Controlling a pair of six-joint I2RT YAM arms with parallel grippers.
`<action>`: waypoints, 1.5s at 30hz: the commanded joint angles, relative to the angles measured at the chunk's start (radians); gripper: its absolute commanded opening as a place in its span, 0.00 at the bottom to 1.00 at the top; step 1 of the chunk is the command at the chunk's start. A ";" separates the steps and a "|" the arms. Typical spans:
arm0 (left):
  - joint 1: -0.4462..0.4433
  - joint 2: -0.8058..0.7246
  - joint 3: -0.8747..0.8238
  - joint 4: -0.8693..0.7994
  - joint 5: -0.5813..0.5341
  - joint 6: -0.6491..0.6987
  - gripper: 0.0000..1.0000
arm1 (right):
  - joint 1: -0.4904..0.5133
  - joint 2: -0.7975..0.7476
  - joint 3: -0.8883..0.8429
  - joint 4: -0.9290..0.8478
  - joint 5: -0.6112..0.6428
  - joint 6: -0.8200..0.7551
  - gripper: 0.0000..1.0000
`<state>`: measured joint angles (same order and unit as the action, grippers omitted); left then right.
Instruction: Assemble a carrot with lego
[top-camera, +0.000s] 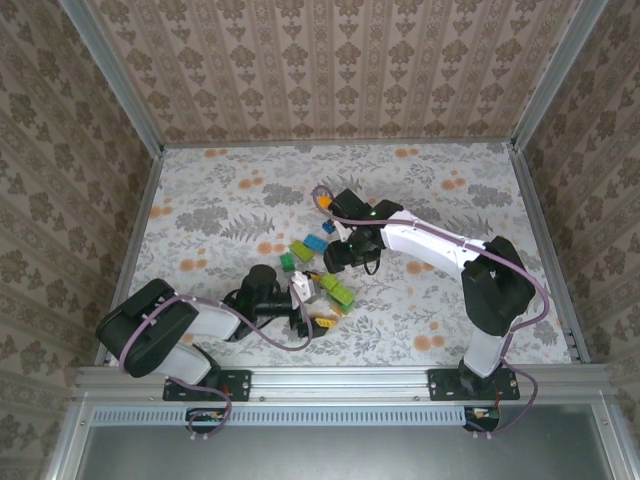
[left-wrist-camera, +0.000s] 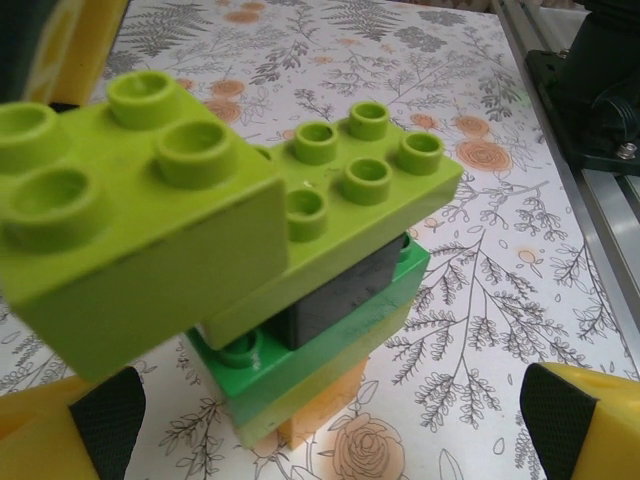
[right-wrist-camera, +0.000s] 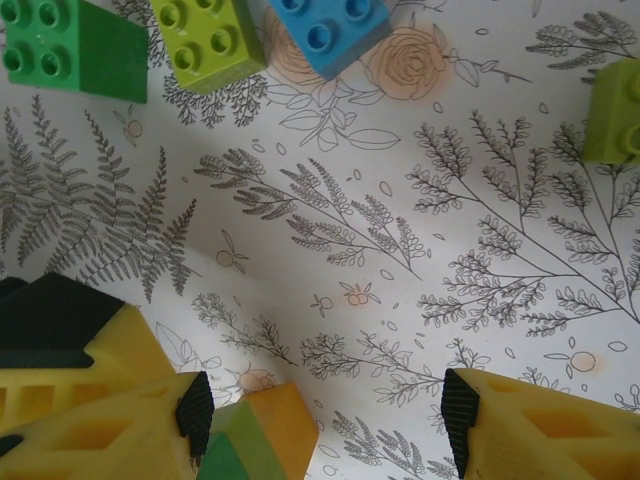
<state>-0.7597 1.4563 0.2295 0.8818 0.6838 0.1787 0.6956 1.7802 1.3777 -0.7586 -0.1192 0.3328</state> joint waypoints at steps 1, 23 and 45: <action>0.013 0.010 0.028 0.008 0.014 -0.012 1.00 | 0.011 0.003 0.025 -0.018 -0.050 -0.045 0.65; 0.062 0.006 0.145 -0.099 0.111 0.054 1.00 | -0.063 -0.018 0.053 -0.034 0.140 -0.045 0.70; 0.040 0.114 0.218 -0.083 0.290 0.062 0.85 | -0.243 0.132 0.099 0.019 0.060 -0.116 0.71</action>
<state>-0.7101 1.5547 0.4198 0.7918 0.9207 0.2230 0.4637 1.8835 1.4525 -0.7361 -0.0376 0.2371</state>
